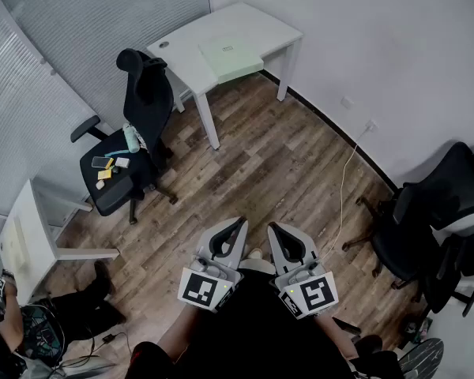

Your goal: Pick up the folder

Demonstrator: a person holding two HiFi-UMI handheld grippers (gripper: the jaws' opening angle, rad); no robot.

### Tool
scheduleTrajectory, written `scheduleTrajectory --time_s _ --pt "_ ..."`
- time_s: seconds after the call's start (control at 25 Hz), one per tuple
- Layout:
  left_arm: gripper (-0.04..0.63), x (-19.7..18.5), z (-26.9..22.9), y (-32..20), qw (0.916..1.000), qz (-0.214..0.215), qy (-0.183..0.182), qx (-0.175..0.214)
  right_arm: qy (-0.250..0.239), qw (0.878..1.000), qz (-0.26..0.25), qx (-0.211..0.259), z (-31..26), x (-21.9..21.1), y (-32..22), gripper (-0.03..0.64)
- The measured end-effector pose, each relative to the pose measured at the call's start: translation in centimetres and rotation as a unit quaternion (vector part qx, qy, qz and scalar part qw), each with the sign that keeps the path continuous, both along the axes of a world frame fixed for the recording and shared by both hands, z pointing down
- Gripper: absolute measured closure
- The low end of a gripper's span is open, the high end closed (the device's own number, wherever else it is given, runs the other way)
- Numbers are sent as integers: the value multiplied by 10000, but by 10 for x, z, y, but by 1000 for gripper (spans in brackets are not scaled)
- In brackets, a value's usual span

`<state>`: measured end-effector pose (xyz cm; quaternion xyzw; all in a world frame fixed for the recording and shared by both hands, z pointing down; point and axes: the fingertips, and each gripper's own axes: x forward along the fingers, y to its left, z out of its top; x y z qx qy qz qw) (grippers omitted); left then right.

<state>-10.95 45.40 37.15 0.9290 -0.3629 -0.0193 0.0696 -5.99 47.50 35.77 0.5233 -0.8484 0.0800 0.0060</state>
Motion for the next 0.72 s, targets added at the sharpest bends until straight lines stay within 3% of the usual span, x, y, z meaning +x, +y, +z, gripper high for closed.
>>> scheduleTrajectory --time_s 0.16,0.36,0.72 --pt "591 8 -2 14 9997 153 -152 -137 -39 10000 5 20 -4 1 7 618" --pt "590 1 0 18 9996 29 -162 -215 -60 9999 -98 7 -4 -7 12 618" --pt "591 -2 -4 21 9996 -19 -268 -108 -106 9998 -156 -70 -2 -10 7 618"
